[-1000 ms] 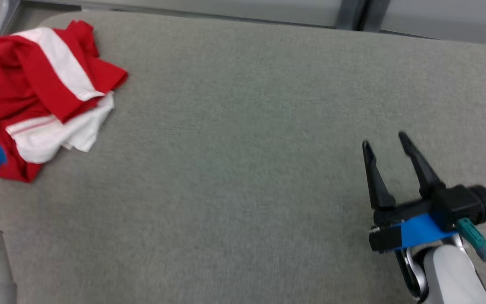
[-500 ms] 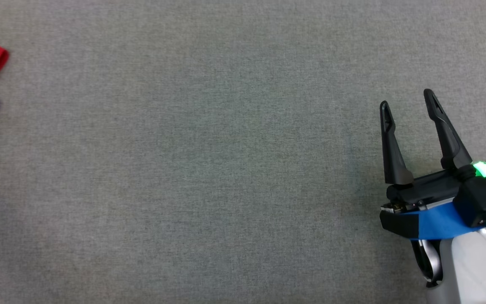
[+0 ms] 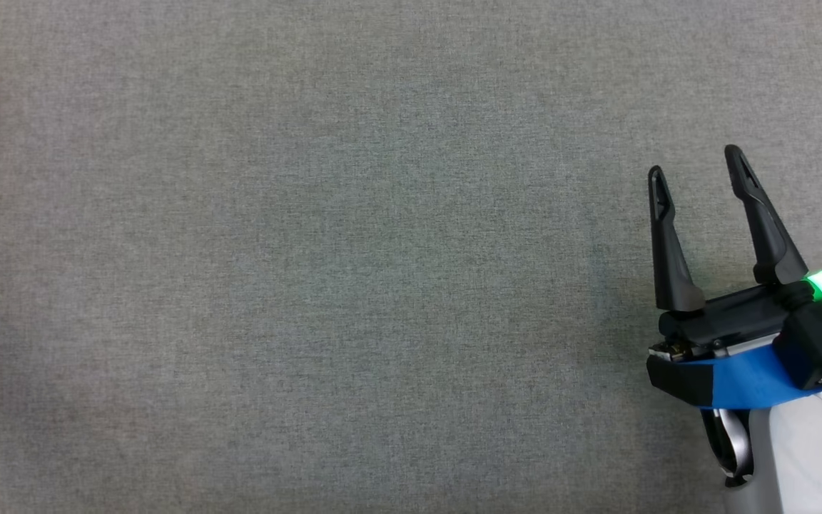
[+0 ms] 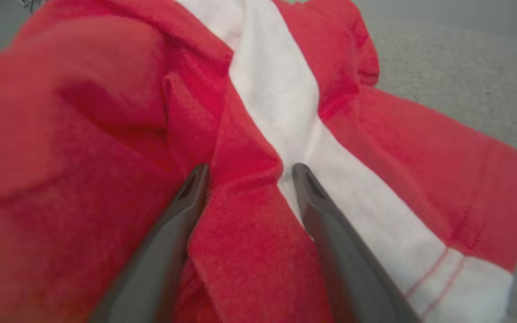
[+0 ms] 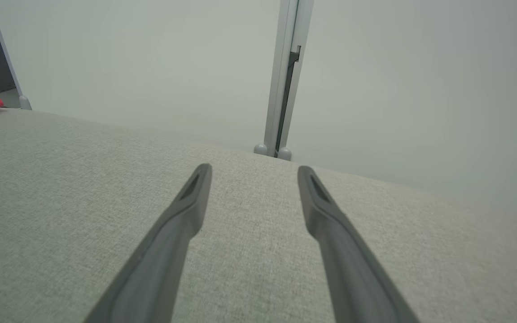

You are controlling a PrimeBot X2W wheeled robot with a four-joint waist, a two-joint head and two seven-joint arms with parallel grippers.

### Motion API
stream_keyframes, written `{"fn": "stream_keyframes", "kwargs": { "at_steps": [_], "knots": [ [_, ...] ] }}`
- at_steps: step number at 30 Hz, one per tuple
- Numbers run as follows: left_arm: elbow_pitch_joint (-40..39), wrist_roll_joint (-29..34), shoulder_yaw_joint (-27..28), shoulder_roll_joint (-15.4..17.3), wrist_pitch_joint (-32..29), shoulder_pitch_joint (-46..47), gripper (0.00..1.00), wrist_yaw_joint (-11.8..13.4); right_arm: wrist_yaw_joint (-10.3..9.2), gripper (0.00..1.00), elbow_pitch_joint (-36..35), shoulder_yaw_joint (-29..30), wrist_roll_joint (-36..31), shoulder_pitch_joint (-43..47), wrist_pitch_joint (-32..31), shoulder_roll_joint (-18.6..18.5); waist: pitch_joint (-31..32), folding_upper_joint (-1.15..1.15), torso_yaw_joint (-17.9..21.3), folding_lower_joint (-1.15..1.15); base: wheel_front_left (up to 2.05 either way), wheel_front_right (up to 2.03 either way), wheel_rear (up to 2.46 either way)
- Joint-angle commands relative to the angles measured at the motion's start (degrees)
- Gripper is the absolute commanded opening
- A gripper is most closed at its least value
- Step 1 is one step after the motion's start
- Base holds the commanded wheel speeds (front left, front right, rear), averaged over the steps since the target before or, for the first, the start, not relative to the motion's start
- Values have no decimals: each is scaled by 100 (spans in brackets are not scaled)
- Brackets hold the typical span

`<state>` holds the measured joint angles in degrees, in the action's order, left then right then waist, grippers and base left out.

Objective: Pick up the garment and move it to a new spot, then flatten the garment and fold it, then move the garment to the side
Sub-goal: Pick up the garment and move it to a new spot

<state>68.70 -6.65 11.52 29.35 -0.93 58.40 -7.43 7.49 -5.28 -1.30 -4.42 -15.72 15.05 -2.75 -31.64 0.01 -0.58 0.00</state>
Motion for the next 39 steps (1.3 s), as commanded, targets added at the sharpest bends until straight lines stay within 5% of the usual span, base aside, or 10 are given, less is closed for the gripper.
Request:
{"fn": "stream_keyframes", "kwargs": {
  "at_steps": [1,2,3,4,24,32,39],
  "knots": [
    [151,-25,-93,-66,-255,33,100,-5,1,100,-19,-7,1,53,20,-24,1,-1,-22,0,0,0,0],
    [178,-22,-140,-72,-334,76,36,-5,1,100,1,-16,7,41,20,-26,6,-1,-27,0,0,0,0],
    [198,-27,-185,-71,-367,102,5,-5,1,100,18,-29,16,24,20,-26,13,-1,-29,0,0,0,0],
    [219,-34,-227,-81,-373,93,0,-5,1,100,24,-52,35,18,20,-26,32,-1,-27,0,0,0,0],
    [-1108,289,-1071,26,1491,532,0,-5,1,100,325,-158,511,281,20,-26,1139,-1,-8,0,0,0,0],
    [-3152,37,-1842,-175,1565,708,0,-5,1,100,383,-126,846,458,21,-26,1570,-1,246,0,0,0,0],
    [-4890,-437,-2706,-396,812,965,0,-5,1,100,421,-156,1184,469,20,-26,1745,-1,814,0,0,0,0]
  ]
}}
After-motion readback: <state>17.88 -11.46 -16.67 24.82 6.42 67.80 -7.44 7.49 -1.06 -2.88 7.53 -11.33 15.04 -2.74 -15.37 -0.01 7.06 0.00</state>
